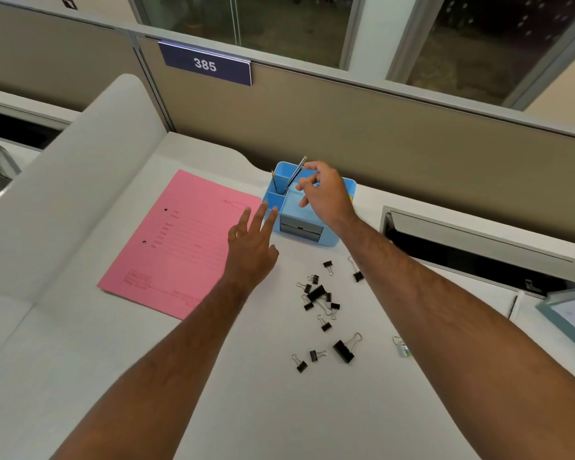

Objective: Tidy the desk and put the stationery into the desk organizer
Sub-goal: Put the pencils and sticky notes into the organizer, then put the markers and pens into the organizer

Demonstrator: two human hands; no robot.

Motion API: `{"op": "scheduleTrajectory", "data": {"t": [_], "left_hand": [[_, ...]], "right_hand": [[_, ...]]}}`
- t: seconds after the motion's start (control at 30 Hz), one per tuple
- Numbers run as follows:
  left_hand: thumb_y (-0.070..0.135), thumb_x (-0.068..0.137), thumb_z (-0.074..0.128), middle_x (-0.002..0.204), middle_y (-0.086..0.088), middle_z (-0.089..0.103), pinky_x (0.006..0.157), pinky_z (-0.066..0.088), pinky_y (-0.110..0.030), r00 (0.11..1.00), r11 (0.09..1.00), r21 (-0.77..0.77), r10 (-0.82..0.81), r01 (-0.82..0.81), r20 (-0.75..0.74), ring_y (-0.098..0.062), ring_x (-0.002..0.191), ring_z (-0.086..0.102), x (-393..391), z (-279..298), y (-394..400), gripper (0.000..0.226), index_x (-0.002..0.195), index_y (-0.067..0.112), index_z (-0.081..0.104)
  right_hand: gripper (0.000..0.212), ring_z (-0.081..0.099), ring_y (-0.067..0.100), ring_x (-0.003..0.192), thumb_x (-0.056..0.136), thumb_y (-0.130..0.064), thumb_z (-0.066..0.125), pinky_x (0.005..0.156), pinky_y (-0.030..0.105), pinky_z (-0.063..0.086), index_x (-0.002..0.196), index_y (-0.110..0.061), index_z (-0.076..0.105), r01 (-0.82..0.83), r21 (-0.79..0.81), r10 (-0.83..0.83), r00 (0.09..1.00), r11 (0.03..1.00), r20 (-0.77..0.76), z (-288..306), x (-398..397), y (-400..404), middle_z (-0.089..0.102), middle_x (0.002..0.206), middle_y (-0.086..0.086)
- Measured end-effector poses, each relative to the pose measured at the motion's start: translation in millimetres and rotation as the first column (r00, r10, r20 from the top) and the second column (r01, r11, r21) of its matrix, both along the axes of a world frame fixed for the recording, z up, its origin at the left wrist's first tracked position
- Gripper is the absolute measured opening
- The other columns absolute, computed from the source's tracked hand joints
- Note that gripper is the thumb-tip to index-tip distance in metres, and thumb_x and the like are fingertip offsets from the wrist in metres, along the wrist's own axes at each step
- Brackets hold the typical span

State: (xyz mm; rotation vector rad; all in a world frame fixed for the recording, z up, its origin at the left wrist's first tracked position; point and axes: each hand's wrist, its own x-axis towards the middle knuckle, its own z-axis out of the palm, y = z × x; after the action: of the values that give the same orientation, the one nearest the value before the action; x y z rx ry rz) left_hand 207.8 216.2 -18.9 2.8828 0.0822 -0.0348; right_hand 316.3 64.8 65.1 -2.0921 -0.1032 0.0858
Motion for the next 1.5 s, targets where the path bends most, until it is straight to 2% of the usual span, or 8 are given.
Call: {"op": "scheduleTrajectory", "data": {"t": [0.27, 0.5, 0.63, 0.7, 0.77, 1.03, 1.3, 1.5], "left_hand": [[0.036, 0.096, 0.063, 0.173, 0.001, 0.0, 0.121, 0.024, -0.056, 1.0, 1.0, -0.018, -0.017, 0.017, -0.019, -0.03, 0.158, 0.004, -2.1, 6.6, 0.0, 0.086, 0.164, 0.027, 0.01], [0.035, 0.093, 0.066, 0.173, -0.005, 0.002, 0.12, 0.029, -0.052, 0.999, 0.999, -0.034, -0.03, 0.03, -0.014, -0.029, 0.158, 0.009, -29.2, -1.4, -19.7, 0.091, 0.164, 0.021, 0.011], [0.034, 0.095, 0.064, 0.172, -0.004, 0.01, 0.122, 0.027, -0.051, 0.998, 0.993, -0.118, -0.022, 0.016, -0.051, -0.03, 0.157, 0.014, -63.3, -5.9, -38.9, 0.086, 0.164, 0.019, 0.015], [0.033, 0.095, 0.063, 0.172, -0.003, 0.012, 0.121, 0.027, -0.05, 0.997, 0.989, -0.142, -0.041, 0.031, -0.071, -0.028, 0.157, 0.014, -81.5, -7.7, -49.0, 0.083, 0.163, 0.02, 0.016], [0.032, 0.096, 0.062, 0.171, -0.003, 0.016, 0.121, 0.026, -0.049, 0.994, 0.987, -0.151, -0.073, 0.059, -0.087, -0.028, 0.157, 0.016, -98.0, -9.7, -59.0, 0.08, 0.163, 0.021, 0.02], [0.028, 0.095, 0.061, 0.16, -0.002, 0.037, 0.117, 0.03, -0.043, 0.98, 0.974, -0.18, -0.158, 0.135, -0.12, -0.025, 0.148, 0.03, -141.3, -9.1, -108.3, 0.067, 0.156, 0.019, 0.035], [0.027, 0.092, 0.059, 0.144, 0.002, 0.051, 0.109, 0.034, -0.041, 0.969, 0.958, -0.202, -0.228, 0.205, -0.096, -0.025, 0.137, 0.041, -151.0, -2.0, -165.8, 0.052, 0.143, 0.02, 0.05], [0.031, 0.092, 0.061, 0.133, 0.001, 0.055, 0.099, 0.041, -0.041, 0.951, 0.941, -0.189, -0.299, 0.28, -0.082, -0.025, 0.124, 0.049, -153.2, -2.0, -215.0, 0.047, 0.137, 0.019, 0.055]], "right_hand": [[0.023, 0.066, 0.011, 0.056, 0.096, -0.007, 0.053, 0.059, 0.018, 0.051, 0.116, -0.01, 0.065, 0.058, 0.016, -0.057, 0.996, 0.998, -0.063, -23.3, -39.8, -62.3, 0.072, 0.095, 0.007], [0.011, 0.068, 0.022, 0.079, 0.098, -0.013, 0.059, 0.052, 0.012, 0.049, 0.103, -0.01, 0.068, 0.121, -0.041, -0.124, 0.988, 0.992, -0.095, -57.0, -97.7, -116.1, 0.068, 0.094, 0.005], [0.01, 0.067, 0.018, 0.08, 0.097, -0.011, 0.06, 0.08, 0.0, 0.042, 0.095, -0.01, 0.07, 0.147, -0.112, -0.159, 0.981, 0.983, -0.114, -67.7, -131.1, -140.6, 0.07, 0.088, 0.0], [0.009, 0.067, 0.019, 0.082, 0.097, -0.012, 0.06, 0.085, 0.011, 0.046, 0.092, -0.012, 0.068, 0.141, -0.141, -0.159, 0.98, 0.98, -0.123, -73.8, -147.4, -152.7, 0.071, 0.088, 0.001], [0.009, 0.065, 0.017, 0.079, 0.097, -0.018, 0.06, 0.076, 0.03, 0.05, 0.09, -0.018, 0.066, 0.134, -0.184, -0.16, 0.978, 0.974, -0.133, -79.8, -162.2, -165.3, 0.07, 0.09, -0.001], [0.008, 0.067, 0.015, 0.075, 0.095, -0.028, 0.056, 0.073, 0.04, 0.06, 0.088, -0.028, 0.059, 0.141, -0.287, -0.197, 0.965, 0.947, -0.174, -92.2, -210.6, -215.0, 0.065, 0.089, -0.008], [0.007, 0.06, 0.014, 0.083, 0.096, -0.019, 0.058, 0.067, 0.025, 0.043, 0.093, -0.021, 0.063, 0.183, -0.333, -0.253, 0.95, 0.925, -0.181, -99.3, -248.5, -263.7, 0.065, 0.098, -0.003], [0.006, 0.06, 0.014, 0.086, 0.099, -0.023, 0.057, 0.073, 0.027, 0.048, 0.099, -0.02, 0.062, 0.207, -0.353, -0.294, 0.932, 0.912, -0.213, -105.5, -267.8, -300.1, 0.064, 0.099, -0.003]]}}
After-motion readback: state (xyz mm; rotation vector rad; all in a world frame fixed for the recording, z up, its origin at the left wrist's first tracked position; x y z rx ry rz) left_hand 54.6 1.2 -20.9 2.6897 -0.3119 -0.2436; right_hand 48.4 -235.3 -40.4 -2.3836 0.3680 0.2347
